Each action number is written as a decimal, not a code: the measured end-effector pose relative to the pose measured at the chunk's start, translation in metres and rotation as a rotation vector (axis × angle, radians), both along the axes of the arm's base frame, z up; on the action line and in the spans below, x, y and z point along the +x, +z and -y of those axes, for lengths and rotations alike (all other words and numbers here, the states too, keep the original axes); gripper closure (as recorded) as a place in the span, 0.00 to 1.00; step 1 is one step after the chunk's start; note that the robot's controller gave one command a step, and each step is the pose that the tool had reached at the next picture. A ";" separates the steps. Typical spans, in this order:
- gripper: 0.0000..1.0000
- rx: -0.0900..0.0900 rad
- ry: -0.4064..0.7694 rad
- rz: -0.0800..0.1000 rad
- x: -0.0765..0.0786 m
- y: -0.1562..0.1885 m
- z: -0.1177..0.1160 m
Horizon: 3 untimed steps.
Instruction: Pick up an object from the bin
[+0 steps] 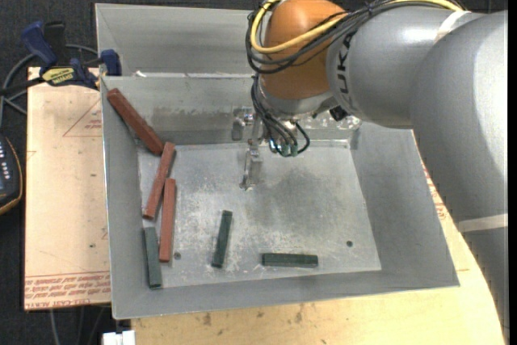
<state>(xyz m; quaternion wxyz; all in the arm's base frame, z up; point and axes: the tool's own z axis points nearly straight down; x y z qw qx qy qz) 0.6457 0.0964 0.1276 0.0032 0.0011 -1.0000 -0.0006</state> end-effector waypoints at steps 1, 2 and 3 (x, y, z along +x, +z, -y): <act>0.00 0.004 0.451 0.005 -0.033 -0.059 -0.085; 0.00 0.006 0.776 0.013 -0.056 -0.026 -0.157; 0.00 0.003 0.936 0.011 -0.043 -0.027 -0.154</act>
Offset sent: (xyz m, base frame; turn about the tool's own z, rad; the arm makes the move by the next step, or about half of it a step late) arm -0.0313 0.0813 -0.0576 -0.4490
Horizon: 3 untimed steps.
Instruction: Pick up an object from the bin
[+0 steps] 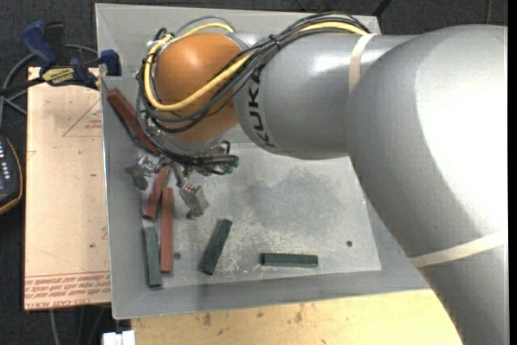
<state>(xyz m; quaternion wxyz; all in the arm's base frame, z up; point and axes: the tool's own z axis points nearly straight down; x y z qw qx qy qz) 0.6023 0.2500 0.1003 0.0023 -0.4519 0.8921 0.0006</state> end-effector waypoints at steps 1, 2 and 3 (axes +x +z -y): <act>0.00 -0.006 0.237 0.000 0.010 -0.030 0.006; 0.00 -0.003 0.232 -0.002 0.010 -0.030 0.006; 1.00 -0.001 0.234 -0.001 0.011 -0.029 0.005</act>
Offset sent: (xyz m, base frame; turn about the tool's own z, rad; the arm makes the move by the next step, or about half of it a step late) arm 0.0079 -0.0031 -0.0303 -0.2429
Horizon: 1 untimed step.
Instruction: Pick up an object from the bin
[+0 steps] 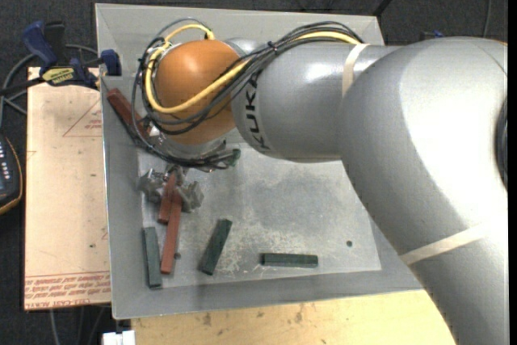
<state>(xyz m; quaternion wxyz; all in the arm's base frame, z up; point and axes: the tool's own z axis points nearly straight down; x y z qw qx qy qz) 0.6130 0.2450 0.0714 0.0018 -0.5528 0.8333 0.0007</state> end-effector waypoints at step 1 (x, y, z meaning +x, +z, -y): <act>1.00 0.003 -0.003 0.009 0.003 0.098 -0.001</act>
Offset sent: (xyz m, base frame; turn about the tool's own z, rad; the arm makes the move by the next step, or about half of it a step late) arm 0.0001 0.0000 0.0926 0.0000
